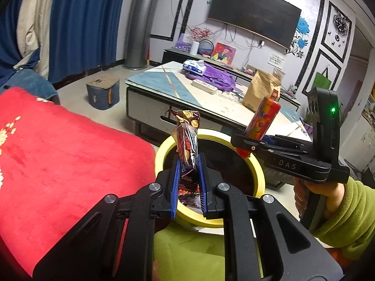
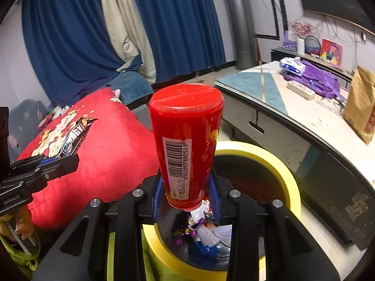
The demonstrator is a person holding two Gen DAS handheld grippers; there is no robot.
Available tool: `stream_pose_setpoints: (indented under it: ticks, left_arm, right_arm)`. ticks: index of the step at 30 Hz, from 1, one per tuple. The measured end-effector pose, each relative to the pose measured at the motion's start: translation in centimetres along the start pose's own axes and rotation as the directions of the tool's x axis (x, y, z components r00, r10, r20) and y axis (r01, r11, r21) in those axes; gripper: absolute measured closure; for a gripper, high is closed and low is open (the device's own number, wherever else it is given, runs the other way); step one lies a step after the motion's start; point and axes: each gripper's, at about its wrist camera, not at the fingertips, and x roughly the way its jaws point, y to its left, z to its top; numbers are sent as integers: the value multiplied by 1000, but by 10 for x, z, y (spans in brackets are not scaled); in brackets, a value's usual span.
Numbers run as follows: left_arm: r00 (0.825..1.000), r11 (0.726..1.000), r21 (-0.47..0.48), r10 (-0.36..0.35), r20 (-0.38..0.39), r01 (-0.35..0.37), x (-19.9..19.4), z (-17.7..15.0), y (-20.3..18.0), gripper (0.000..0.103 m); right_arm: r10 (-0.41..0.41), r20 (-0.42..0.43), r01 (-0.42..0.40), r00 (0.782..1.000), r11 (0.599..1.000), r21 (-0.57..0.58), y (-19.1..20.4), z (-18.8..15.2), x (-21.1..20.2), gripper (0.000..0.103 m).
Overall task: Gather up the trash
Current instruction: 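Carry the chocolate bar and red candy tube in both tools over the bin, then open both tools to drop the chocolate bar and red tube into the bin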
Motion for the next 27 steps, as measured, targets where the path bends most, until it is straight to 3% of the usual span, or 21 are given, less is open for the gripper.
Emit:
stream_pose_setpoints:
  ticks: [17, 27]
  left_arm:
    - [998, 995, 82, -45, -53, 49, 44, 6, -37, 93]
    - [992, 994, 85, -56, -117, 66, 73, 7, -40, 93]
  right_arm:
    - [-39, -74, 47, 996, 993, 109, -40, -37, 4, 72]
    - [-36, -101, 52, 994, 987, 154, -49, -41, 10, 71]
